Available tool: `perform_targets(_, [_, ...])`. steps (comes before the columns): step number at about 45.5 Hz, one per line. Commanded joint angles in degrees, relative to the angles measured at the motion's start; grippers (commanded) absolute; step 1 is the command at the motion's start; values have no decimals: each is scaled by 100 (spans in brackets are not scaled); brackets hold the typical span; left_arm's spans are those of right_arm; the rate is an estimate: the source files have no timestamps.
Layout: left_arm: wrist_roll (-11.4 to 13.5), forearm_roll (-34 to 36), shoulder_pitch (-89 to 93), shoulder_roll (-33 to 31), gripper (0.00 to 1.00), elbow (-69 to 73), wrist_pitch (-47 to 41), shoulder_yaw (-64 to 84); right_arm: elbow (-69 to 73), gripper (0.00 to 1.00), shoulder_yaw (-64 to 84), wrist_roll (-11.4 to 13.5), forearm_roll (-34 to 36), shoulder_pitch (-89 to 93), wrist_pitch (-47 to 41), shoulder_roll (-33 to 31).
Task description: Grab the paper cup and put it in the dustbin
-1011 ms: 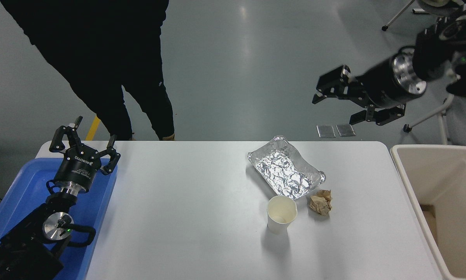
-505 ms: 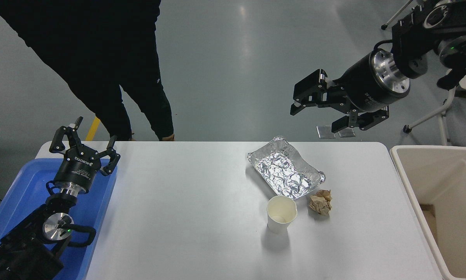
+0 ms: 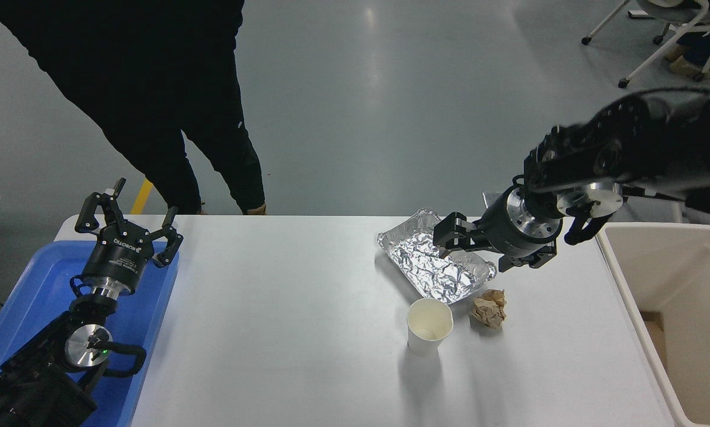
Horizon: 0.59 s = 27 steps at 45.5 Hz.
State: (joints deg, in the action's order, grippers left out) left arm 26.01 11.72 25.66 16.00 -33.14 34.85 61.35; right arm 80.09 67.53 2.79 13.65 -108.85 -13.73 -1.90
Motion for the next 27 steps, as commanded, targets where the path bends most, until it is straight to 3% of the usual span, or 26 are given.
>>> perform_targets(1, [0,-3,0,-1,98,0,-5,0,-318,100,23,2,15,786,407,190])
perform_targets(27, [0,-3,0,-1,98,0,-5,0,-810,99,-170,-7,-29,1454,415,190])
